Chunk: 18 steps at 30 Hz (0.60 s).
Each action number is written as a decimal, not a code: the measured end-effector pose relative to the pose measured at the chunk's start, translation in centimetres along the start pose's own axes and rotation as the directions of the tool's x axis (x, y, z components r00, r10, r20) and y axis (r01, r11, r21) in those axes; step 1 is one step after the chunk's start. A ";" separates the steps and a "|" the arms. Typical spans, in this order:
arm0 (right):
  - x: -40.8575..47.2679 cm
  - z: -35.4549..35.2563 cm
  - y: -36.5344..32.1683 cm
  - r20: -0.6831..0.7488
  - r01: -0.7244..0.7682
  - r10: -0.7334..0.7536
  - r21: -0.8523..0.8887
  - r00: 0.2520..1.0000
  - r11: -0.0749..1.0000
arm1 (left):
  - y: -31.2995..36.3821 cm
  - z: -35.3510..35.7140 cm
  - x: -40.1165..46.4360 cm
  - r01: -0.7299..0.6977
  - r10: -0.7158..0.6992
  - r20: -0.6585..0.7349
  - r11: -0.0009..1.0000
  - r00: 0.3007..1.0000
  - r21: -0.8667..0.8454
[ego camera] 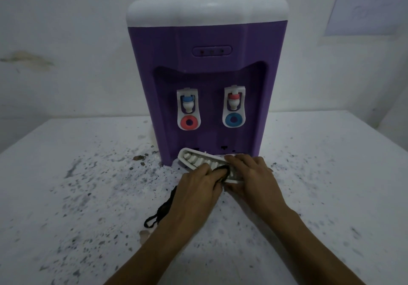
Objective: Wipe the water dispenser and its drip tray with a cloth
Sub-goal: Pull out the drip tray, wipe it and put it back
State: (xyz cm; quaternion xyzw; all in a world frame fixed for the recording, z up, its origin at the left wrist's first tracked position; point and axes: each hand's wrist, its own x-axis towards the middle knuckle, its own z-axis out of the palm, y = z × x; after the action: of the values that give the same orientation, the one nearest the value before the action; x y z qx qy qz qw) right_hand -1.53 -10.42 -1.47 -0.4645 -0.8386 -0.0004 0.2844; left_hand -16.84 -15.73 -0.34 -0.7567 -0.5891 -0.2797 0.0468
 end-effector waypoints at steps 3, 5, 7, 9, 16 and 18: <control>-0.1 0.0 -0.4 -0.002 0.014 -0.014 -0.004 1.000 1.000 | 0.9 0.1 0.6 0.070 -0.069 0.077 0.998 0.995 -0.008; -0.1 -0.1 -0.2 0.021 0.015 -0.016 0.028 1.000 0.999 | 1.2 0.4 1.0 0.131 -0.119 0.148 0.989 0.982 -0.070; 0.0 -0.4 0.1 0.050 0.016 -0.019 0.067 0.999 0.998 | 1.3 0.7 1.4 0.186 -0.156 0.205 0.973 0.966 -0.138; 0.2 -0.6 0.2 0.090 0.005 -0.014 0.102 0.996 0.995 | 1.5 1.0 1.6 0.238 -0.190 0.260 0.956 0.947 -0.169; 0.1 -0.9 0.3 0.121 -0.035 0.018 0.138 0.993 0.990 | 2.0 0.7 1.6 0.219 -0.187 0.310 0.973 0.932 -0.072; 0.1 -0.9 0.3 0.110 -0.027 0.013 0.128 0.994 0.991 | 1.6 0.4 1.4 0.193 -0.168 0.329 0.980 0.929 -0.046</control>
State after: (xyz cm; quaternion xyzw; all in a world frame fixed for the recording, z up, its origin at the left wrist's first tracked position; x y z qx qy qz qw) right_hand -0.92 -10.37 -0.74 -0.4526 -0.8466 0.0823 0.2677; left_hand -15.01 -14.82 0.39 -0.7360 -0.6446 -0.1777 -0.1057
